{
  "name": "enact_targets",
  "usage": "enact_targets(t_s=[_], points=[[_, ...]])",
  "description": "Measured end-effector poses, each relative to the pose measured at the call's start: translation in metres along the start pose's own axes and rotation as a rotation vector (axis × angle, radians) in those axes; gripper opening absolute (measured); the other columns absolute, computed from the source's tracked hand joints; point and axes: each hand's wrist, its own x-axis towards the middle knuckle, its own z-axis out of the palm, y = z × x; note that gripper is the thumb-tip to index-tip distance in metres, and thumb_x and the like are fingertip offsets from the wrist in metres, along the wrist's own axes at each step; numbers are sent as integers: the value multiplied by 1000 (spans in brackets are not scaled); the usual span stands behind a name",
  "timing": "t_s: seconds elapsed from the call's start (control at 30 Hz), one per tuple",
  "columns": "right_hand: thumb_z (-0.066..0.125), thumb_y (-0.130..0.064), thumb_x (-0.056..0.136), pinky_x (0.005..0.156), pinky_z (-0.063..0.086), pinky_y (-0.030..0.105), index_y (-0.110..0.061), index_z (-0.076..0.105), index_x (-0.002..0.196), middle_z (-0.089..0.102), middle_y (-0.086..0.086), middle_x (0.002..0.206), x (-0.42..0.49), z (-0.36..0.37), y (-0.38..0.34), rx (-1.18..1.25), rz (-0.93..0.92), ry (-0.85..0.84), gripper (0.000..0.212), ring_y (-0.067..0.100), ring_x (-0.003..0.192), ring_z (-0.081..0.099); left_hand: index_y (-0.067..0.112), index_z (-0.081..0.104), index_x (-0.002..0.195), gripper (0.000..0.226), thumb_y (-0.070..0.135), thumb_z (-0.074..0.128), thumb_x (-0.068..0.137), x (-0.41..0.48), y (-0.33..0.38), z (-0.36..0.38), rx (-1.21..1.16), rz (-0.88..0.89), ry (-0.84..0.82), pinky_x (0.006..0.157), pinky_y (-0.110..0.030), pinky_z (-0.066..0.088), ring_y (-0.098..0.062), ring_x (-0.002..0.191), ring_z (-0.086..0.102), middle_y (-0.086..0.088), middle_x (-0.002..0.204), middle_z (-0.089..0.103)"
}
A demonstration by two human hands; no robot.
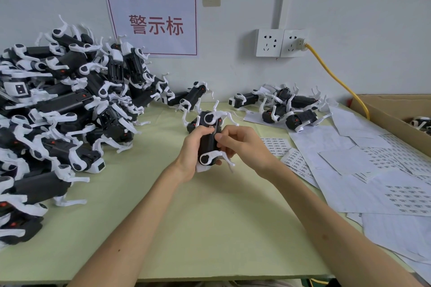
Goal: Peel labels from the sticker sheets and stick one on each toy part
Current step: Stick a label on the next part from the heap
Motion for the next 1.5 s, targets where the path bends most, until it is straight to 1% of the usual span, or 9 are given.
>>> enact_targets(t_s=[0.33, 0.5, 0.77, 0.9, 1.0, 1.2, 1.33, 1.43, 1.5], points=[[61, -13, 101, 60, 45, 22, -12, 57, 68, 62, 4, 68, 0, -1, 1, -24, 21, 6, 33, 16, 61, 54, 12, 65, 82, 31, 35, 47, 70, 1, -2, -3, 78, -51, -17, 66, -36, 48, -30, 76, 57, -6, 74, 59], [61, -14, 101, 60, 44, 22, -12, 57, 68, 62, 5, 68, 1, -1, 2, -20, 17, 3, 33, 18, 62, 53, 15, 68, 75, 28, 33, 47, 71, 1, -2, -2, 60, -21, -26, 63, -36, 48, -32, 75, 56, -6, 72, 58], [62, -12, 100, 61, 44, 22, -14, 59, 67, 62, 8, 69, 1, -1, 2, 8, -2, -11, 34, 16, 61, 54, 7, 65, 76, 30, 34, 51, 70, -2, -1, -3, 40, -15, -8, 66, -37, 47, -34, 77, 54, -11, 74, 58], [62, -11, 100, 60, 44, 19, -11, 59, 68, 63, 2, 65, 2, -2, 4, 20, 1, -23, 32, 12, 58, 55, 9, 65, 81, 33, 38, 49, 76, 0, 0, -3, 32, 18, -33, 60, -35, 47, -33, 73, 54, -8, 71, 56], [62, -11, 100, 60, 44, 19, -9, 59, 70, 64, -1, 66, 3, -2, 5, 18, 13, -27, 30, 11, 58, 55, 18, 70, 69, 35, 42, 46, 77, 0, 1, -3, 96, -13, -48, 57, -32, 49, -26, 68, 59, -4, 69, 59], [63, -10, 97, 63, 46, 24, -10, 61, 68, 62, 9, 69, 5, -11, 6, 132, 46, -65, 29, 19, 61, 55, 23, 72, 66, 26, 44, 58, 58, 1, 0, -3, 107, -49, -57, 65, -32, 45, -24, 65, 59, -3, 72, 63], [62, -18, 85, 60, 47, 26, -13, 58, 64, 59, 11, 70, 8, -25, 5, 299, 126, -56, 22, 21, 60, 52, 18, 71, 79, 31, 37, 50, 67, -1, 0, -2, 26, -96, -66, 47, -21, 42, -23, 58, 62, -5, 78, 66], [60, -22, 93, 58, 47, 26, -13, 57, 69, 58, 9, 75, 13, -38, 8, 390, 256, 102, 26, 18, 58, 51, 10, 63, 94, 37, 34, 48, 71, 0, 2, -1, 5, -68, -136, 65, -36, 39, -35, 77, 56, -12, 82, 62], [53, -32, 101, 61, 48, 29, -14, 63, 76, 60, 8, 79, 14, -49, 11, 440, 295, 121, 33, 19, 60, 54, 5, 61, 98, 40, 34, 49, 72, -1, 1, -1, 68, -90, -191, 67, -39, 40, -37, 81, 52, -15, 80, 62]])
